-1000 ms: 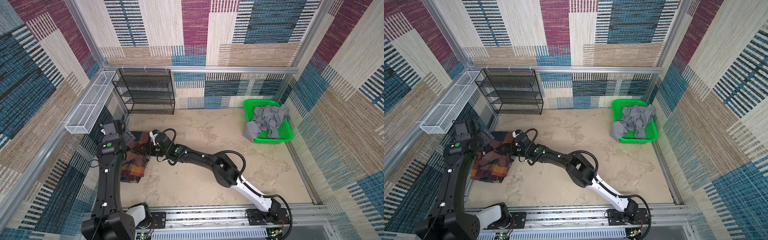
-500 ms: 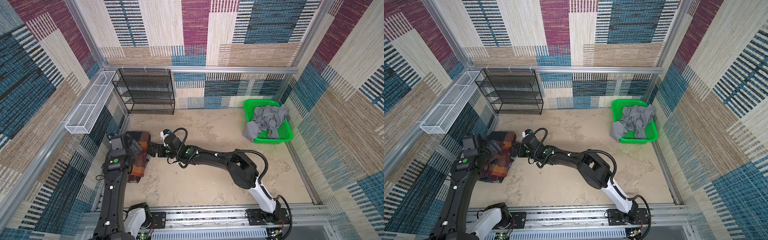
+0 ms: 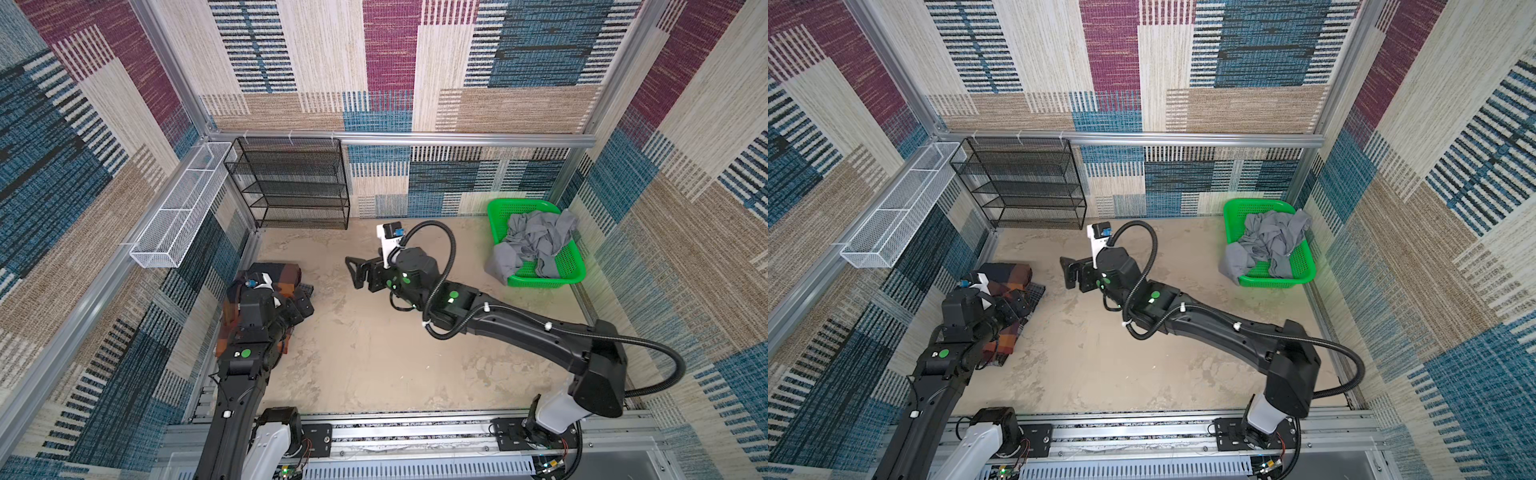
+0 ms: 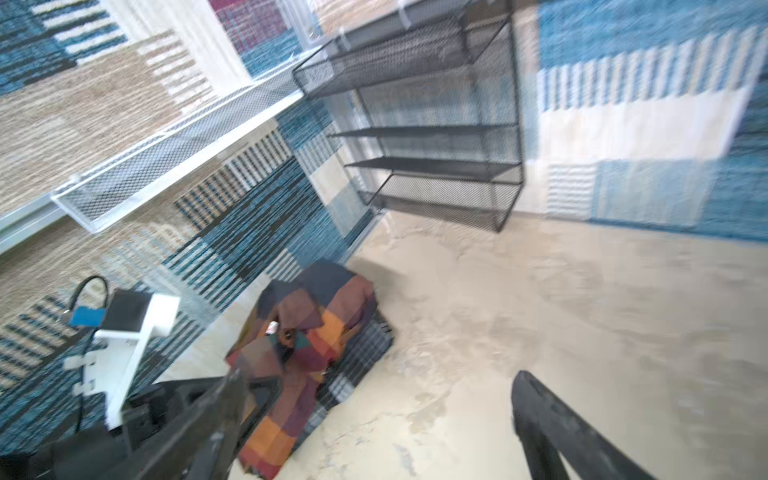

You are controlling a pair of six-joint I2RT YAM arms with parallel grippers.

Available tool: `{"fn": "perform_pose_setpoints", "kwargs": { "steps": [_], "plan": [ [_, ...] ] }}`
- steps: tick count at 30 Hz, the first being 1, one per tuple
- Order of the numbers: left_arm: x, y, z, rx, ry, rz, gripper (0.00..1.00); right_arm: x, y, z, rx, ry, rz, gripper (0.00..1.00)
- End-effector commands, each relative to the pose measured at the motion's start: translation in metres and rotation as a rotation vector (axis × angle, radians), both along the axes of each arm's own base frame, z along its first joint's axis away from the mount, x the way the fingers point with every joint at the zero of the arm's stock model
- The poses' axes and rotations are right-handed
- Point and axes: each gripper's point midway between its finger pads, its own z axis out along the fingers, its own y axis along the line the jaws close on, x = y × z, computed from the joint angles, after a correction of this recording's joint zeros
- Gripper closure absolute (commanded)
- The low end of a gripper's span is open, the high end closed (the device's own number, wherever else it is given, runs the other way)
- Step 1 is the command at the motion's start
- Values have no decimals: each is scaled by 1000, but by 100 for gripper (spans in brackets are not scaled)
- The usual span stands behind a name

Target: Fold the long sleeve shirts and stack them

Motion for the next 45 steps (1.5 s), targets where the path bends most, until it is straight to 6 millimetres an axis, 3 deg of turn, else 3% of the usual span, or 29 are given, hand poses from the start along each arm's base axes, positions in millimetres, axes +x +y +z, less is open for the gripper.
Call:
{"fn": "perform_pose_setpoints", "kwargs": {
  "steps": [1, 6, 10, 14, 17, 19, 22, 31, 36, 40, 42, 45],
  "plan": [
    [12, -6, 7, 85, -57, -47, 1, 7, -67, -5, -109, -31, -100, 0],
    [15, -11, -14, 138, -23, -76, 1, -7, -181, 0, -143, -206, -350, 0],
    [21, -3, -34, 189, 7, -49, 1, -17, -259, -19, -119, -279, -525, 0],
    [34, 10, -52, 264, 57, -1, 1, -8, -325, -67, -191, -231, -698, 0],
    [44, 19, -65, 324, 85, 31, 1, 2, -354, -96, -135, -152, -753, 0],
    [48, 29, -75, 369, 108, 69, 1, 5, -364, -101, -129, -183, -772, 0],
    [58, 31, -71, 380, 59, 85, 1, 13, -380, -114, -211, -218, -842, 0],
    [70, 40, -95, 414, 8, 84, 1, 31, -401, -138, -248, -218, -871, 0],
    [85, 34, -103, 423, -11, 35, 1, 39, -401, -157, -255, -225, -840, 0],
    [96, 38, -99, 424, -77, 33, 1, 47, -399, -194, -241, -128, -798, 0],
    [101, 36, -100, 391, -92, 2, 1, 46, -388, -188, -238, -185, -732, 0],
    [102, 50, -97, 397, -112, 38, 1, 45, -379, -190, -262, -236, -677, 0]
  ]
}}
